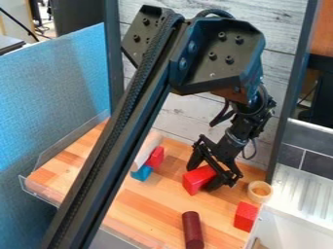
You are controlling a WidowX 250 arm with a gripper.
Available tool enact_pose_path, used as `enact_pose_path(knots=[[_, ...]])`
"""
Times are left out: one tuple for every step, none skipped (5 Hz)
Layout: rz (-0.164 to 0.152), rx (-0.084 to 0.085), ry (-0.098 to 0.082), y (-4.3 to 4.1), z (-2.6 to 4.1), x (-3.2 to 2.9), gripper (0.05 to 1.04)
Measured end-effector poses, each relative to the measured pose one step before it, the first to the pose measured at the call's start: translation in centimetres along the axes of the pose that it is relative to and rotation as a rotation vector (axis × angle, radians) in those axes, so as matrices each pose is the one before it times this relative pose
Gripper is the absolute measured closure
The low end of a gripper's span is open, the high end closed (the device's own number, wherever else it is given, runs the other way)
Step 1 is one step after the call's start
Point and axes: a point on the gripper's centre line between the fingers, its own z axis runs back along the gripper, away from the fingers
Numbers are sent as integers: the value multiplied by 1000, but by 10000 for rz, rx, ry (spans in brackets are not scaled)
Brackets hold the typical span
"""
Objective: Put red block on top of the pile
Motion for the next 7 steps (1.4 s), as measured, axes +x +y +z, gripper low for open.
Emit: enact_pose_path(knots=[[-10, 0, 32, 9, 6, -14, 128], [-95, -79, -68, 121, -77, -421, 128], [-42, -103, -20, -59, -118, -707, 118], [-180, -253, -154, 120, -60, -571, 112], [-73, -366, -191, 143, -114, -566, 104], [-275, -419, -492, -99, -104, -680, 97], [-349, -228, -851, 30, 1000, -509, 93]])
